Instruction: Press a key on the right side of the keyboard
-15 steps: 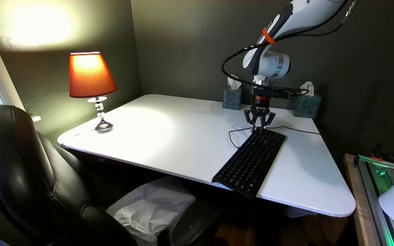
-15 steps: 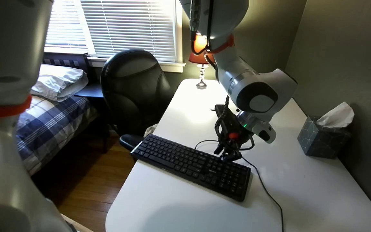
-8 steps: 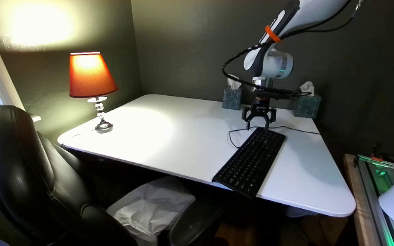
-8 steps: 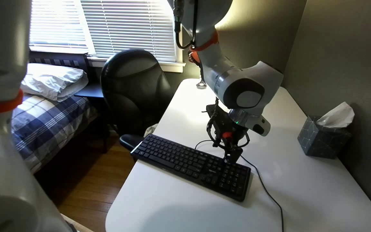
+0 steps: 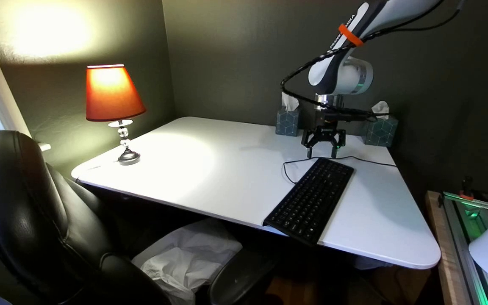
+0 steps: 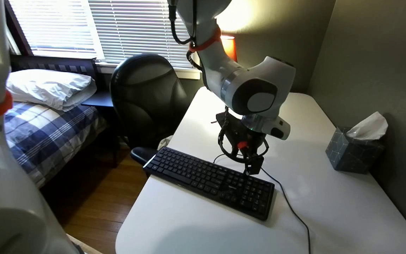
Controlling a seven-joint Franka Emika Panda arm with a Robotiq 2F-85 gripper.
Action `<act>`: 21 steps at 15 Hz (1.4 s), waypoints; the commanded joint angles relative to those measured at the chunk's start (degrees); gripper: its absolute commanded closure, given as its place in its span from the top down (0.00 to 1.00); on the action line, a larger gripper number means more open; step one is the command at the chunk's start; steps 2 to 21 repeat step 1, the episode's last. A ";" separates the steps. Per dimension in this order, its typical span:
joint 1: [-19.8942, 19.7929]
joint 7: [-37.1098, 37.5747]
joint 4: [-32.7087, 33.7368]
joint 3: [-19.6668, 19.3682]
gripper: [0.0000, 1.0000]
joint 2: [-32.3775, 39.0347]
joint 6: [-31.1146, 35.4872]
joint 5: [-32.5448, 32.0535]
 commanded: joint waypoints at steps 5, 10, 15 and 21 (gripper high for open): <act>-0.12 0.12 -0.25 0.16 1.00 -0.37 -0.08 -0.22; -0.12 0.12 -0.25 0.16 1.00 -0.37 -0.08 -0.22; -0.12 0.12 -0.25 0.16 1.00 -0.37 -0.08 -0.22; -0.12 0.12 -0.25 0.16 1.00 -0.37 -0.08 -0.22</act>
